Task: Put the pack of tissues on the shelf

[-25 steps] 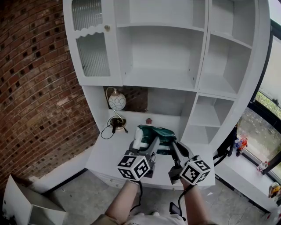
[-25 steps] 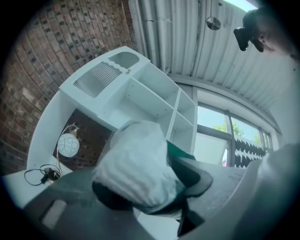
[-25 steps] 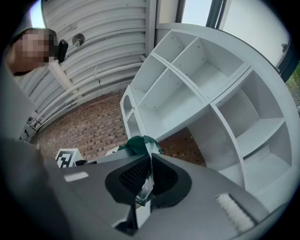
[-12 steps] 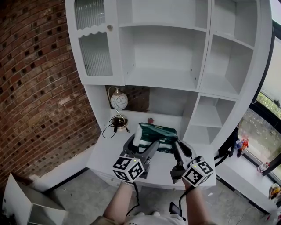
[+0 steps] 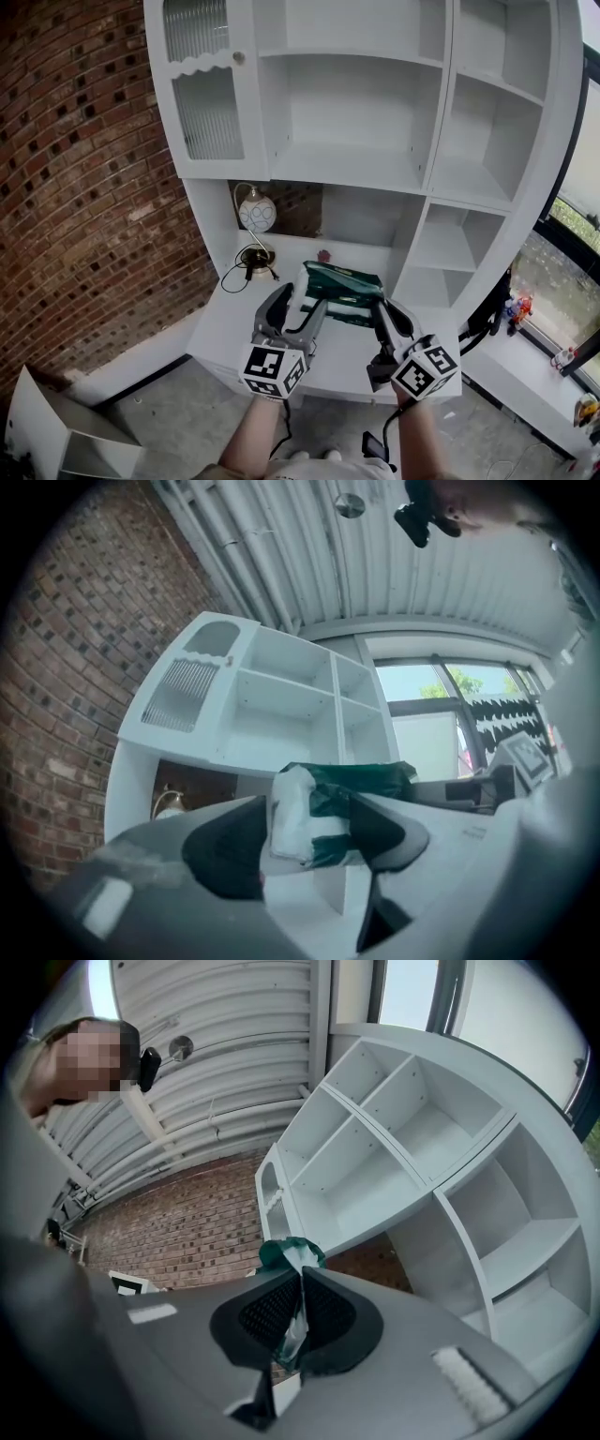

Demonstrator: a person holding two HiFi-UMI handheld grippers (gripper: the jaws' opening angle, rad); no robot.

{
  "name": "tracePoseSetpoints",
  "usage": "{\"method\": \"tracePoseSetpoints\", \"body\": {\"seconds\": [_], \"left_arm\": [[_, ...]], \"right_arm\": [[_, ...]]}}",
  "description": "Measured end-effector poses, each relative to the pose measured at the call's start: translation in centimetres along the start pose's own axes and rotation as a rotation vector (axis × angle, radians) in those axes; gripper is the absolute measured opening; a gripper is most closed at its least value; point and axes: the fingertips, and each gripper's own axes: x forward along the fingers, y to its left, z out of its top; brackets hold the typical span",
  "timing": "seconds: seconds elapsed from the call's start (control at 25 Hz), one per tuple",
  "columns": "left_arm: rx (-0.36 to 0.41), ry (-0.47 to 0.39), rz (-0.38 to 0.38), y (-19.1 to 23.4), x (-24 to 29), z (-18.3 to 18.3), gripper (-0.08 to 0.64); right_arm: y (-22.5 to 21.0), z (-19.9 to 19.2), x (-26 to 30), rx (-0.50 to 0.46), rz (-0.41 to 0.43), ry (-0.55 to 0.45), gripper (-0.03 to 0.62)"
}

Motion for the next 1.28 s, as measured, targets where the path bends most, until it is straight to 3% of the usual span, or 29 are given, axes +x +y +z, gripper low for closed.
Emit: {"method": "tracePoseSetpoints", "body": {"seconds": [0.16,0.52,1.04,1.28], "left_arm": [[0.035,0.005,0.024,-0.3,-0.3,-0.1,0.208],[0.115,0.05,0.024,-1.9,0.1,-0.5,0.091],[0.105,0.101,-0.003,-5.0,3.5,-2.4,0.078],[0.041,0.099,0.007,-4.9,3.1,-3.4,0.075]], "right_arm": [[-0.3,0.0,-0.4,0.015,-0.001,-0.002,0.005],[-2.0,0.2,-1.6,-0.002,-0.031,0.017,0.005],[-6.1,1.2,-3.3,-0.03,-0.051,0.047,0.005],[-6.1,0.7,-3.6,-0.036,-0.054,0.058,0.005]]}}
